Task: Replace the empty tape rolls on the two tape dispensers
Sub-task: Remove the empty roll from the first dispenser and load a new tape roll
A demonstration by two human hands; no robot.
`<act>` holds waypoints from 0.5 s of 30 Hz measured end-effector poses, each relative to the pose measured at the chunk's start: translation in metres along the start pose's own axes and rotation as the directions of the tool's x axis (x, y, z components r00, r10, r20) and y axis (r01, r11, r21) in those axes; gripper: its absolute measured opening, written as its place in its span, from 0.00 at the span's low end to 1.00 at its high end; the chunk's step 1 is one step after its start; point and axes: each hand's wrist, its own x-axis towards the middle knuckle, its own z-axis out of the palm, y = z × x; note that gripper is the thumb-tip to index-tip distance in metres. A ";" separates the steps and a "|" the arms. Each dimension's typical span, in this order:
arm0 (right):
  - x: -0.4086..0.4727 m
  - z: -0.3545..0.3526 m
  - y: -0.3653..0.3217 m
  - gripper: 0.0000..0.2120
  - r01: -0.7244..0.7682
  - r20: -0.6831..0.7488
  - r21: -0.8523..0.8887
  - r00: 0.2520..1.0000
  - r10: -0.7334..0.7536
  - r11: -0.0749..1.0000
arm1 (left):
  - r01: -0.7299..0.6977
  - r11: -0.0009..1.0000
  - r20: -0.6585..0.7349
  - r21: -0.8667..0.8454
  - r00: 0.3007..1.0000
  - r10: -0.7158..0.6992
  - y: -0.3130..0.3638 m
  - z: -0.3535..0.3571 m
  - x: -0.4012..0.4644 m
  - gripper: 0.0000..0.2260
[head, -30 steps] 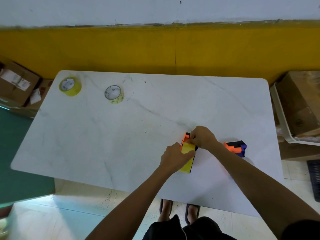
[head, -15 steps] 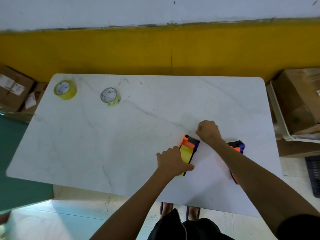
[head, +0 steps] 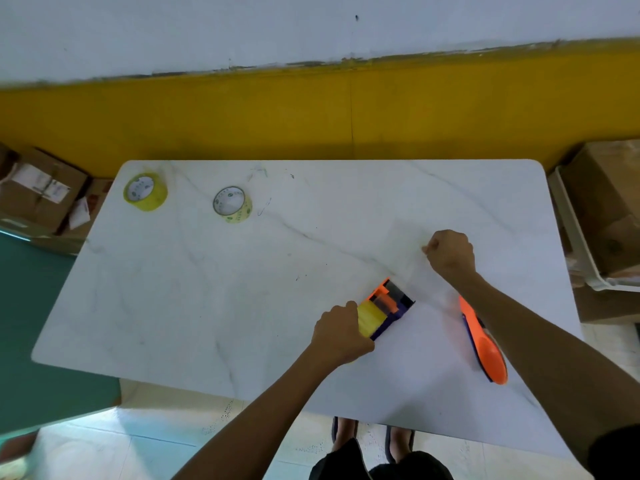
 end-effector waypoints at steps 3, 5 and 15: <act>-0.004 -0.007 0.017 0.10 -0.058 0.030 0.018 0.998 0.058 0.998 | -0.052 0.998 -0.070 -0.042 0.996 0.049 -0.008 -0.004 0.006 0.17; -0.009 -0.009 0.024 0.10 -0.094 0.066 0.033 0.994 0.092 0.995 | -0.091 0.995 -0.102 -0.047 0.991 0.086 -0.014 -0.008 0.010 0.17; -0.032 -0.007 0.007 0.04 -0.314 0.493 0.465 0.869 0.052 0.828 | -0.282 0.910 -0.197 -0.304 0.953 0.230 -0.021 -0.045 0.008 0.15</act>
